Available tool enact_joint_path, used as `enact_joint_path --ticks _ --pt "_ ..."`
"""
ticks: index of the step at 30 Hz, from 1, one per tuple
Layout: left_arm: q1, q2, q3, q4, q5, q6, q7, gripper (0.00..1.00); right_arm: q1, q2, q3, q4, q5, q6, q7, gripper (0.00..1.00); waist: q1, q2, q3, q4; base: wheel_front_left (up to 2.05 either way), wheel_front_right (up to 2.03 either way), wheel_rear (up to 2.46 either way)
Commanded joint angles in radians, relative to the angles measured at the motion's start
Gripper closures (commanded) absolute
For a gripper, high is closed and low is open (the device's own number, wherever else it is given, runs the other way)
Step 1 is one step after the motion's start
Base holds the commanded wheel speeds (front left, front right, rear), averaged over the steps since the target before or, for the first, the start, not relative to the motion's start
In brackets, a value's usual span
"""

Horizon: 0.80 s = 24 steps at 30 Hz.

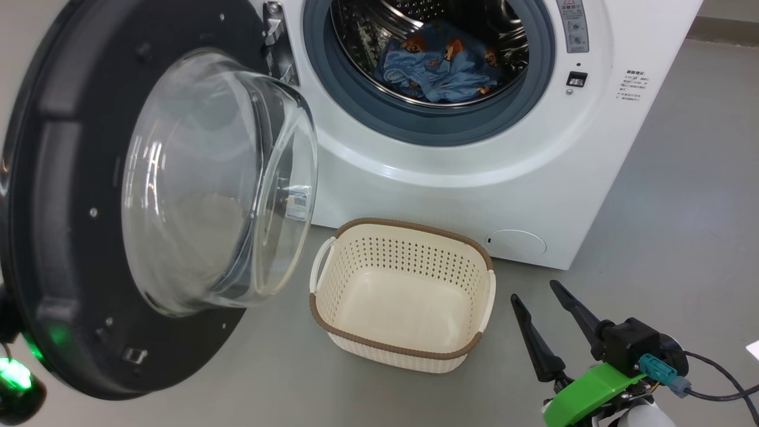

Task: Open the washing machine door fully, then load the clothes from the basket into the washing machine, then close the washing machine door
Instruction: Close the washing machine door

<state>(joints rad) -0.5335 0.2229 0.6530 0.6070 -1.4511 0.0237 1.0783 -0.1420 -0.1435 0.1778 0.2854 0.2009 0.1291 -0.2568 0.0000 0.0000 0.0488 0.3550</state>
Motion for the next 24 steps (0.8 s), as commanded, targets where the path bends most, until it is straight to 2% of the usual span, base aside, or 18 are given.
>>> enact_joint_path --ticks 1,7,11,19,24 --pt "0.027 0.012 0.007 -0.076 -0.014 0.02 0.027 1.0 -0.003 0.011 0.015 -0.028 0.008 0.002 -0.005 0.0 0.0 0.0 -0.001 -0.001 0.0 0.0 0.0" --pt "0.096 -0.066 0.003 -0.258 -0.024 0.084 0.039 1.0 0.003 0.029 0.007 -0.032 0.008 0.002 -0.005 0.0 0.0 0.0 -0.005 -0.006 0.0 0.0 0.0" --pt "0.128 -0.114 -0.01 -0.361 -0.023 0.106 0.034 1.0 0.002 0.04 0.005 -0.033 0.01 0.002 -0.005 0.0 0.0 0.0 -0.007 -0.014 0.0 0.0 0.0" --pt "0.187 -0.163 -0.068 -0.492 -0.035 0.124 0.016 1.0 0.012 0.051 -0.002 -0.04 0.013 0.002 -0.005 0.0 0.0 0.0 -0.01 -0.046 0.0 0.0 0.0" --pt "0.223 -0.172 -0.14 -0.547 -0.051 0.112 -0.064 1.0 0.024 0.054 -0.009 -0.043 0.012 0.002 -0.005 0.0 0.0 0.0 -0.013 -0.075 0.0 0.0 0.0"
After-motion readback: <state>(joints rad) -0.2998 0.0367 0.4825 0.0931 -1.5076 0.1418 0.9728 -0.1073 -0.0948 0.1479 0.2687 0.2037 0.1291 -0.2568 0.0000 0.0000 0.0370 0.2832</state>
